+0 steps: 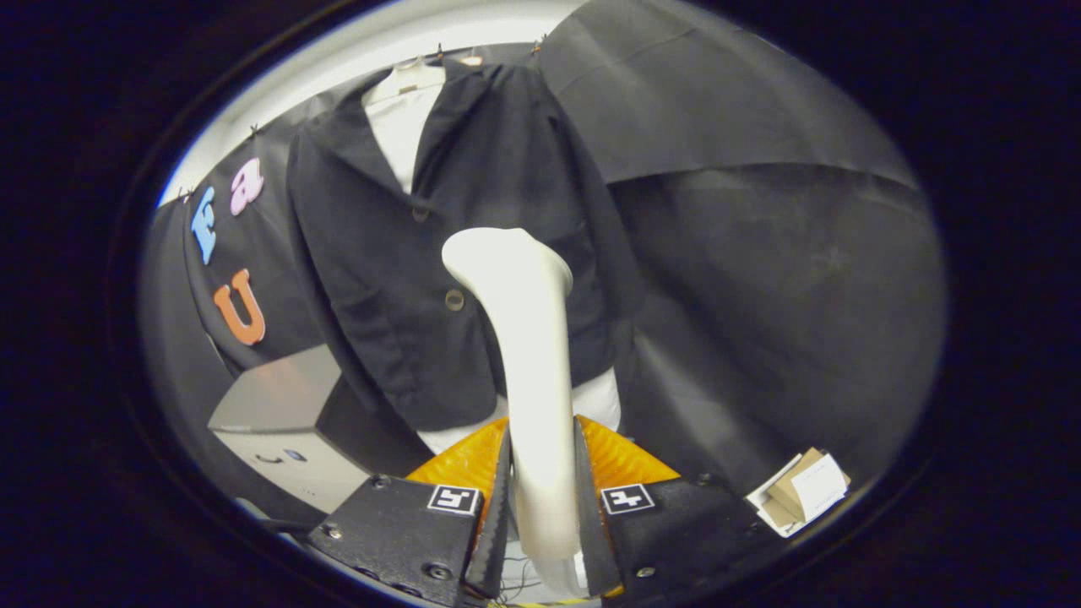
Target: Iron the clothes twice with a garment steamer, once on the left side and once on the right side.
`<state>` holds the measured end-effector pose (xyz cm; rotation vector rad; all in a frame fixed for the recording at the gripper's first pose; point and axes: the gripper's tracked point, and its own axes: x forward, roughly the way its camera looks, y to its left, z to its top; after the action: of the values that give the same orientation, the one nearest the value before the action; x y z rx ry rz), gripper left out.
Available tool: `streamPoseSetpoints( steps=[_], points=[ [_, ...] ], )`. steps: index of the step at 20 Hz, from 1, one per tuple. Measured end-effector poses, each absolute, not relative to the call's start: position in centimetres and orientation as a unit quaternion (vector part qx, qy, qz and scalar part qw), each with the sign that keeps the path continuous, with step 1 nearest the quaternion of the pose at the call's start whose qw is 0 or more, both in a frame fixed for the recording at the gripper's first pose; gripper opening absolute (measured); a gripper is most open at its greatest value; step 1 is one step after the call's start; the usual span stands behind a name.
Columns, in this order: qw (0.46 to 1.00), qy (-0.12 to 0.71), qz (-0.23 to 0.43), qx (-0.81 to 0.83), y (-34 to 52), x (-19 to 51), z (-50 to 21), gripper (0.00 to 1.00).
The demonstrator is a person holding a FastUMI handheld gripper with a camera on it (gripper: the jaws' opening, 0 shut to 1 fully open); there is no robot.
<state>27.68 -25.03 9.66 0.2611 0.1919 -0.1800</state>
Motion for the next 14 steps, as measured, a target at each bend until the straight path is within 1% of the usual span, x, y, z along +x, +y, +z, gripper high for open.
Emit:
streamPoseSetpoints(
  steps=[3, 10, 12, 14],
  points=[
    [0.985, 0.054, -0.086, 0.138, -26.2, 27.6, 15.1, 0.39],
    [0.986, -0.043, -0.079, 0.138, -28.3, 30.4, 28.2, 0.39],
    [0.987, -0.063, -0.079, 0.129, -28.3, 31.2, 31.1, 0.39],
    [0.987, -0.076, -0.08, 0.12, -28.7, 31.3, 32.1, 0.39]
  ],
)
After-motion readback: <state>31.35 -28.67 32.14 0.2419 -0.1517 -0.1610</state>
